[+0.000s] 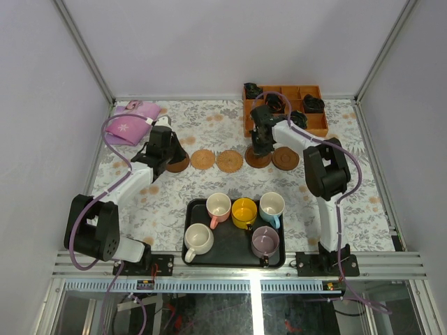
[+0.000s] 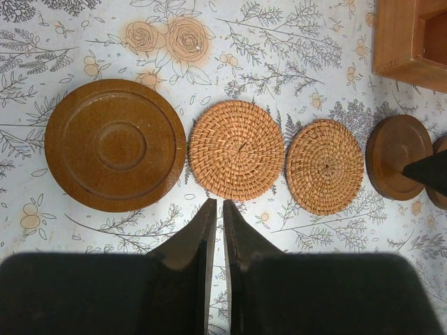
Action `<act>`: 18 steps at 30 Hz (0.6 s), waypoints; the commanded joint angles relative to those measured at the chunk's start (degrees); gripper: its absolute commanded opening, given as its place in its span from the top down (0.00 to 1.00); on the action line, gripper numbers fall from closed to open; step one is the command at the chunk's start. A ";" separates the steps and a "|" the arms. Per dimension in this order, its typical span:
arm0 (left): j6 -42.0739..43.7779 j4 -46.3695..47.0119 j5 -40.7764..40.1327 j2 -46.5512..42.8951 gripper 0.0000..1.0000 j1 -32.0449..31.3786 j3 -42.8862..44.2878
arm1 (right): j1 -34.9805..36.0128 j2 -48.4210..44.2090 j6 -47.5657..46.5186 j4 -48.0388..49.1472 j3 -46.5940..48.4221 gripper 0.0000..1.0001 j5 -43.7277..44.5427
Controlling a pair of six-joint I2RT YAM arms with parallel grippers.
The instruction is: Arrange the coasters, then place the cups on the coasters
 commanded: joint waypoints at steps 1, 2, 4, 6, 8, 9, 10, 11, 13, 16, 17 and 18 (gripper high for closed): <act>-0.33 3.29 -0.32 -0.78 0.93 0.33 -0.33 | -0.61 1.51 0.45 0.72 2.65 1.00 -0.38; -0.36 3.30 -0.30 -0.67 0.93 0.33 -0.40 | -0.57 1.77 0.48 0.68 2.70 1.00 -0.40; -0.37 3.13 -0.16 -0.43 0.93 0.48 -0.49 | -0.59 2.19 0.49 0.60 2.64 1.00 -0.46; -0.52 2.96 -0.02 -0.09 0.93 0.48 -0.51 | -0.60 2.17 0.41 0.36 2.33 1.00 -0.83; -0.64 2.92 -0.11 0.04 0.93 0.59 -0.63 | -0.60 1.81 0.41 0.22 1.58 1.00 -1.47; -0.70 2.99 -0.05 0.14 0.93 0.61 -0.68 | -0.59 1.52 0.45 0.30 0.94 1.00 -1.70; -0.76 3.05 -0.08 0.30 0.93 0.66 -0.69 | -0.65 1.19 0.58 0.30 0.29 1.00 -2.03; -0.85 3.11 -0.05 0.40 0.93 0.74 -0.60 | -0.63 0.86 0.77 0.34 -0.31 1.00 -2.31; -0.94 3.24 0.04 0.56 0.93 0.83 -0.52 | -0.64 0.21 1.17 0.37 -0.95 1.00 -2.91; -1.11 3.28 0.07 0.95 0.93 0.80 -0.27 | -0.64 -0.81 1.86 0.45 -3.52 1.00 -3.80; -1.16 3.31 0.05 1.05 0.93 0.79 -0.25 | -0.61 -1.18 2.07 0.49 -4.12 1.00 -4.19; -1.23 3.35 0.02 1.03 0.93 0.83 -0.25 | -0.60 -1.62 2.22 0.60 -4.62 1.00 -4.29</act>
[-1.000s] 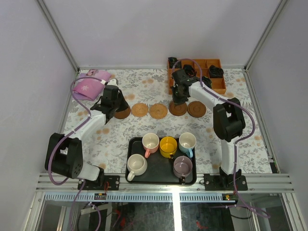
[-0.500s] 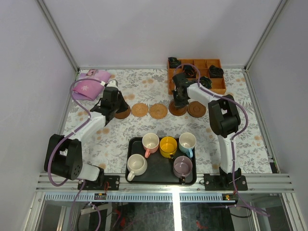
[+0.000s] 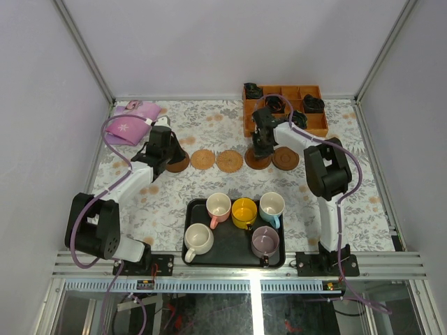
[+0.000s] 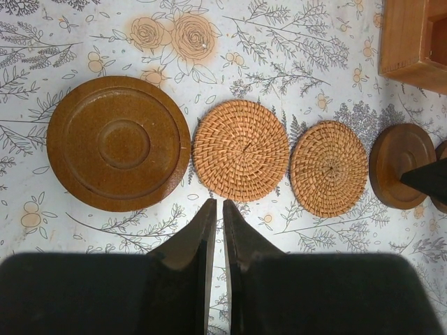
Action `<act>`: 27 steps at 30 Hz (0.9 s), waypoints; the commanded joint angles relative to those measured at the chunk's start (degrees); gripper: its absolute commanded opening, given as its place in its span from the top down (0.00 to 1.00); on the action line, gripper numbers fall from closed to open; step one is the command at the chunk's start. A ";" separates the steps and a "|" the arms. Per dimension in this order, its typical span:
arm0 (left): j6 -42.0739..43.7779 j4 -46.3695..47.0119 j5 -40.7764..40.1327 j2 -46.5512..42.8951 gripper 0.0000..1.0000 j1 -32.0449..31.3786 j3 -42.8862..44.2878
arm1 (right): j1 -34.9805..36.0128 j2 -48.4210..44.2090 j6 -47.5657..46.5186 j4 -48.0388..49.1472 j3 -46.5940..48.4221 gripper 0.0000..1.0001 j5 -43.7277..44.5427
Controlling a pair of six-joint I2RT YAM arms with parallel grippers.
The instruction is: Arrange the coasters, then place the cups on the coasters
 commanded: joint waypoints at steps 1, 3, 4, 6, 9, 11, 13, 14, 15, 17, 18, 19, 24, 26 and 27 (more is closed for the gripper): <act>-0.72 3.34 -0.08 0.51 0.93 0.33 -0.28 | -0.03 -3.01 1.45 -1.42 -3.13 1.00 -2.25; -0.73 3.22 -0.16 0.61 0.93 0.35 -0.31 | -0.04 -3.57 1.49 -1.47 -3.64 1.00 -2.27; -0.74 3.13 -0.13 0.69 0.93 0.35 -0.32 | 0.00 -3.61 1.53 -1.59 -3.67 1.00 -2.31; -0.74 3.04 -0.13 0.77 0.93 0.46 -0.27 | 0.05 -3.78 1.52 -1.68 -3.66 1.00 -2.58; -0.73 3.03 -0.22 0.97 0.93 0.44 -0.13 | 0.10 -3.59 1.29 -1.63 -3.15 1.00 -2.61; -0.68 3.06 -0.29 1.07 0.93 0.51 -0.05 | 0.07 -3.30 1.16 -1.86 -2.36 1.00 -2.61; -0.65 3.04 -0.33 1.06 0.93 0.54 -0.06 | 0.10 -3.03 1.05 -2.12 -1.43 1.00 -2.61; -0.64 2.97 -0.42 1.08 0.93 0.55 -0.07 | 0.10 -2.96 0.83 -2.22 -0.93 1.00 -2.54; -0.64 3.01 -0.46 0.99 0.93 0.54 -0.04 | 0.11 -3.07 0.72 -2.36 -0.32 1.00 -2.42; -0.55 3.00 -0.53 0.91 0.93 0.56 -0.06 | 0.09 -3.20 0.30 -2.44 0.61 1.00 -1.92; -0.55 3.05 -0.63 0.91 0.93 0.64 -0.05 | 0.11 -3.35 0.02 -2.52 1.85 1.00 -1.58; -0.48 3.07 -0.67 0.85 0.93 0.64 0.01 | 0.07 -3.43 -0.23 -2.59 2.93 1.00 -1.22; -0.23 3.05 -0.78 0.77 0.93 0.77 0.95 | 0.09 -4.90 -0.63 -2.14 6.82 0.98 1.51; -0.13 3.01 -0.77 0.88 0.93 0.82 1.28 | -0.02 -6.01 -0.59 -1.38 7.16 0.97 2.81; -0.12 2.99 -0.76 0.92 0.93 0.84 1.41 | -0.12 -6.56 -0.53 -1.31 7.18 0.98 3.77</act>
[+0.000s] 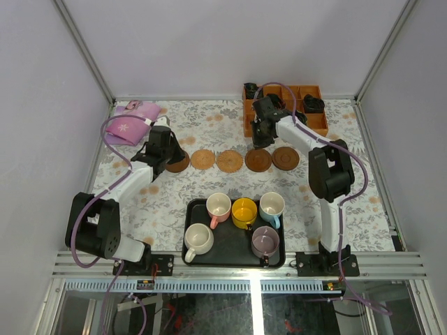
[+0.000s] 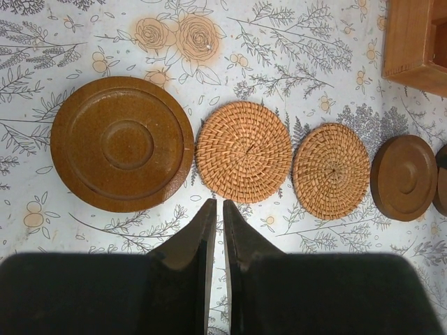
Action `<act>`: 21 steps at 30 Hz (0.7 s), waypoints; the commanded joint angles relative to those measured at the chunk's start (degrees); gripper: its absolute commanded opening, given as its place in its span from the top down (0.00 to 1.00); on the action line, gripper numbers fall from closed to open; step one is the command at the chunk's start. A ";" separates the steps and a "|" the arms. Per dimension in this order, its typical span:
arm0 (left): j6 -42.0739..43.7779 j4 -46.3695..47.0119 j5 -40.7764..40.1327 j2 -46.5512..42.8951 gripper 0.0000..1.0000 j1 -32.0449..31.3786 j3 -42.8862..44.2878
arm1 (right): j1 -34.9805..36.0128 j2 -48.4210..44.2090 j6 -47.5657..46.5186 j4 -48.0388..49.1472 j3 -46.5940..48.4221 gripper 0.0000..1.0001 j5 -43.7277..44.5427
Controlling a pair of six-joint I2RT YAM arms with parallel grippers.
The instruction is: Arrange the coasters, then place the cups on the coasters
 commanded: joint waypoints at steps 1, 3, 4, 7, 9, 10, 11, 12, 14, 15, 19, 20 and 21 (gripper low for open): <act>0.29 2.88 -0.74 0.66 0.93 0.45 1.50 | -0.23 -5.04 -0.65 0.53 2.52 0.97 4.57; 0.16 2.96 -0.69 0.62 0.93 0.45 1.52 | -1.02 -5.89 -0.18 0.53 1.55 0.98 6.11; 0.21 3.00 -0.56 0.65 0.93 0.44 1.53 | -1.61 -6.40 0.16 0.61 0.62 0.98 6.63; 0.22 3.78 -0.08 0.49 0.93 0.40 1.21 | -4.06 -8.40 1.16 1.61 -3.96 0.98 7.12; 0.22 4.28 0.26 0.43 0.93 0.44 1.11 | -5.80 -9.55 1.56 2.28 -7.03 0.98 7.17; 0.22 4.59 0.37 0.48 0.93 0.44 1.07 | -6.56 -9.99 1.70 2.55 -8.27 0.98 7.20; 0.26 4.81 0.50 0.53 0.93 0.49 1.07 | -7.22 -10.37 1.69 2.85 -9.46 0.98 7.21; 0.30 5.10 0.59 0.58 0.93 0.45 1.07 | -7.85 -10.60 1.75 3.10 -10.36 0.99 7.19; 0.24 5.53 0.85 0.81 0.93 0.49 1.11 | -9.04 -10.87 1.87 3.38 -11.62 0.99 7.30; 0.22 5.70 1.01 0.91 0.93 0.53 1.07 | -9.29 -10.86 1.84 3.47 -12.12 0.99 7.29; -0.09 5.87 1.45 1.54 0.93 0.53 1.24 | -10.29 -10.73 2.04 4.28 -13.71 0.99 7.21; -0.13 5.96 1.57 1.64 0.93 0.53 1.18 | -10.45 -10.61 2.07 4.50 -13.98 0.99 7.21; -0.19 5.99 1.66 1.70 0.93 0.53 1.16 | -10.55 -10.44 2.17 4.75 -14.22 0.99 7.19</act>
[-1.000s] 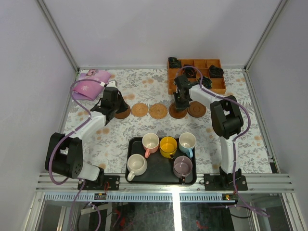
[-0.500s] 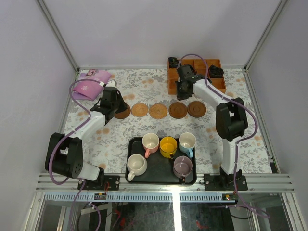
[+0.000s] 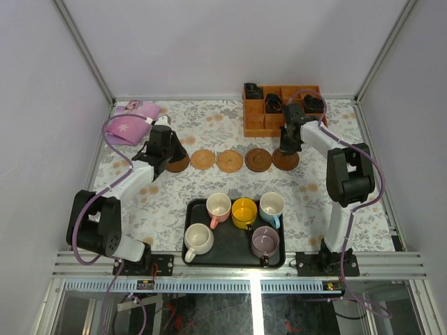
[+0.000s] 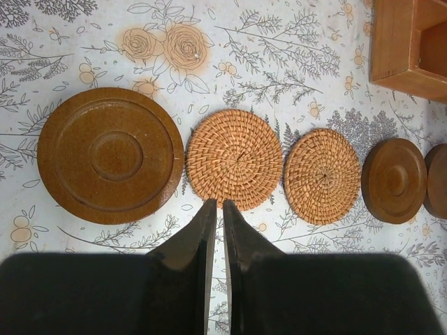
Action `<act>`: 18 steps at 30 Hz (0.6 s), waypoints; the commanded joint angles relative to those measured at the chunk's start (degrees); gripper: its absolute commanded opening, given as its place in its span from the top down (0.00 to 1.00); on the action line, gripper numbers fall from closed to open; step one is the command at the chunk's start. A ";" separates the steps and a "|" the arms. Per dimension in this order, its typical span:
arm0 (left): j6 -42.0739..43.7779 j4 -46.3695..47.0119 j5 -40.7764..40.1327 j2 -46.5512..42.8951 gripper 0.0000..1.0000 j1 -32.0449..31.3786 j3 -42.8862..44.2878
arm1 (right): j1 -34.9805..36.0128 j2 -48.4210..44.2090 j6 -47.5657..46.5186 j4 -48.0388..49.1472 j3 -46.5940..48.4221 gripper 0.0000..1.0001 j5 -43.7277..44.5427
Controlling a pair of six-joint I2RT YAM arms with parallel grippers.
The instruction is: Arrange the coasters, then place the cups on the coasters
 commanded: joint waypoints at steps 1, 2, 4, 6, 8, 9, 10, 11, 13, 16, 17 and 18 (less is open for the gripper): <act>-0.22 3.51 0.81 0.91 0.93 0.42 1.09 | -0.08 -1.84 0.77 2.69 -0.67 0.99 1.41; -0.15 3.53 1.00 0.87 0.93 0.38 1.07 | -0.18 -1.69 0.86 3.01 -0.96 0.99 1.34; -0.07 3.48 1.05 0.83 0.93 0.42 1.00 | -0.48 -1.32 0.97 3.64 -1.30 0.99 1.20; 0.02 3.45 1.11 0.84 0.93 0.42 1.00 | -0.78 -0.54 1.03 4.01 -1.18 0.99 1.00; 0.09 3.44 1.15 0.74 0.93 0.42 0.89 | -1.02 0.08 1.07 4.29 -1.00 0.99 0.97; 0.13 3.44 1.23 0.62 0.93 0.42 0.80 | -1.14 0.31 1.14 4.48 -0.92 0.99 0.98; 0.13 3.39 1.28 0.65 0.93 0.42 0.75 | -1.28 0.72 1.20 4.52 -0.77 0.99 0.93; 0.09 3.41 1.32 0.63 0.93 0.43 0.68 | -1.40 1.03 1.23 4.52 -0.66 1.00 0.93; -0.02 3.42 1.33 0.61 0.93 0.42 0.51 | -1.57 1.74 1.28 4.69 -0.54 1.00 0.80; -0.05 3.36 1.33 0.59 0.93 0.49 0.40 | -1.85 2.45 1.22 4.72 -0.67 1.00 0.60; -0.05 3.35 1.33 0.62 0.93 0.43 0.38 | -1.92 2.64 1.31 4.70 -0.79 1.00 0.62; -0.05 3.29 1.20 0.68 0.93 0.42 0.34 | -1.97 2.81 1.39 4.70 -0.98 1.00 0.56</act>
